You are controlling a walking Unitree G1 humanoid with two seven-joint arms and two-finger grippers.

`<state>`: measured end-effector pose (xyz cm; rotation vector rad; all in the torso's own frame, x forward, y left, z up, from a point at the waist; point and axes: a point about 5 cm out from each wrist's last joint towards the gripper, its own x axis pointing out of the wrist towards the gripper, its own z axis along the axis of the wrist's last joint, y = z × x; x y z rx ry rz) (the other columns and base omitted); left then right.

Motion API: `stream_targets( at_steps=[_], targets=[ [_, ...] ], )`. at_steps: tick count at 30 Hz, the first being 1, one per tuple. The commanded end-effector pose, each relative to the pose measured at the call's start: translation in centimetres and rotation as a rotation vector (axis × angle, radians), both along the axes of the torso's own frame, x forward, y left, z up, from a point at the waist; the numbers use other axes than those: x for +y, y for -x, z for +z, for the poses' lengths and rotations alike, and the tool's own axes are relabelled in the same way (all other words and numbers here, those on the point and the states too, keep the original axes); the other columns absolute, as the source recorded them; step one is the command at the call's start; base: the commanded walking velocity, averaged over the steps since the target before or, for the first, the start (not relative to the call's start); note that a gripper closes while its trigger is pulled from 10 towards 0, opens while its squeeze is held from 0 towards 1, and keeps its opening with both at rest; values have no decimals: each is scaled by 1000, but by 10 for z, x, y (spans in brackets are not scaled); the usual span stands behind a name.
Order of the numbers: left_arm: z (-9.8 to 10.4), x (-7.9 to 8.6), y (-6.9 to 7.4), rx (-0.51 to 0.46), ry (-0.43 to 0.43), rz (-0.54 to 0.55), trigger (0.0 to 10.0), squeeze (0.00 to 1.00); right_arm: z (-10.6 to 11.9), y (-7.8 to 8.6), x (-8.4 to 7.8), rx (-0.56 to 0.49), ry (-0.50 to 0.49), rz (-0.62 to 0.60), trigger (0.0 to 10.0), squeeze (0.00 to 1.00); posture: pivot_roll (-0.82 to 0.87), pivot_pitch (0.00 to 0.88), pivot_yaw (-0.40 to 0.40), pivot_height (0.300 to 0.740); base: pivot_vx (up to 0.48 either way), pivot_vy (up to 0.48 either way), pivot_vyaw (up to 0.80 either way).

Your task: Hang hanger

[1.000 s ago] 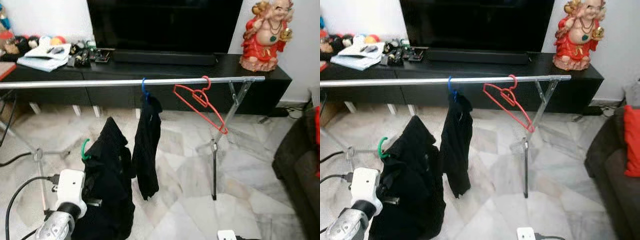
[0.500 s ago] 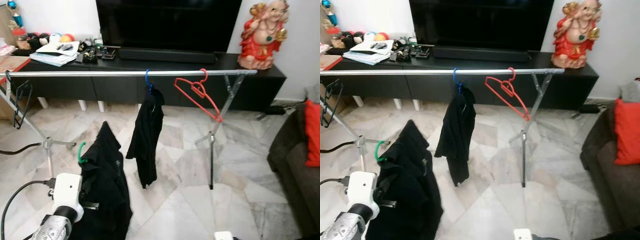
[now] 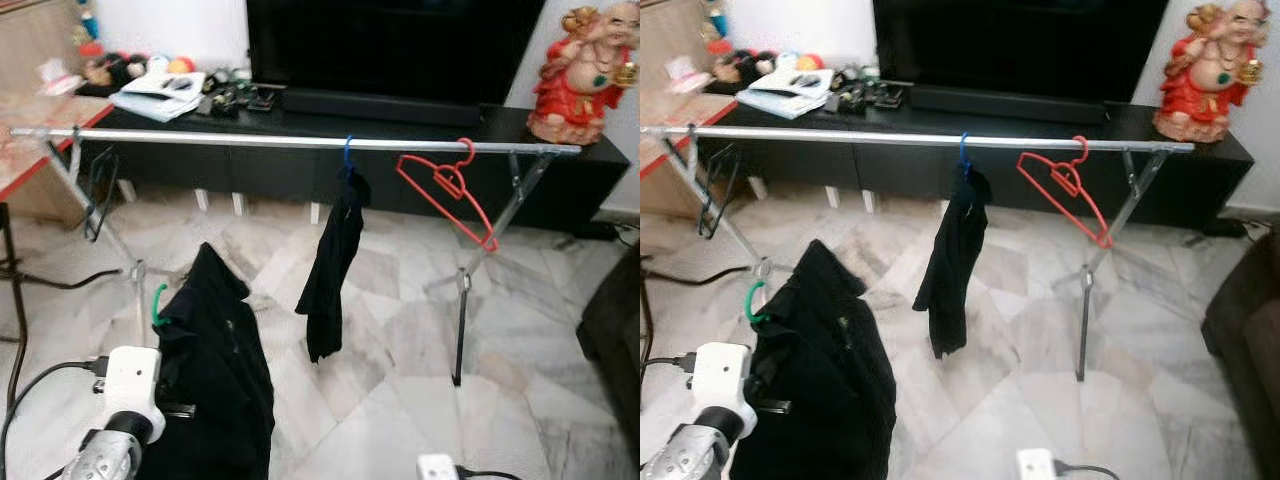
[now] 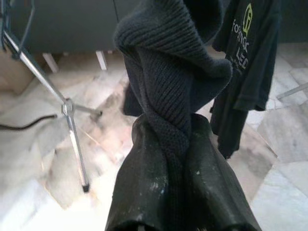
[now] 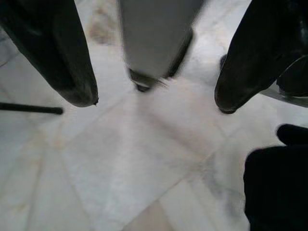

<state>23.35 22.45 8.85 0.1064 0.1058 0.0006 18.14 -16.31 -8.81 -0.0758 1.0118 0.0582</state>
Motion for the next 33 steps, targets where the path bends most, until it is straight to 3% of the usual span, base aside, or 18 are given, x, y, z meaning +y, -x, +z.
stream_targets(
  at_steps=[1, 16, 33],
  targets=[
    [6, -3, -1, -29, 3, -10, 10000, 0, -3, 7, -9, 26, 14, -23, 10000, 0, 10, 79, 3, 740, 0, 480, 0],
    [6, -2, -1, -26, 0, -13, 10000, 0, -3, 8, -9, 30, 11, -23, 10000, 0, 9, 83, 8, 740, 0, 469, 0],
    [7, -8, -1, -32, 10, -48, 10000, 0, -3, 7, -10, 29, 11, -25, 10000, 0, 11, 82, 8, 740, -62, 0, 0]
  ],
)
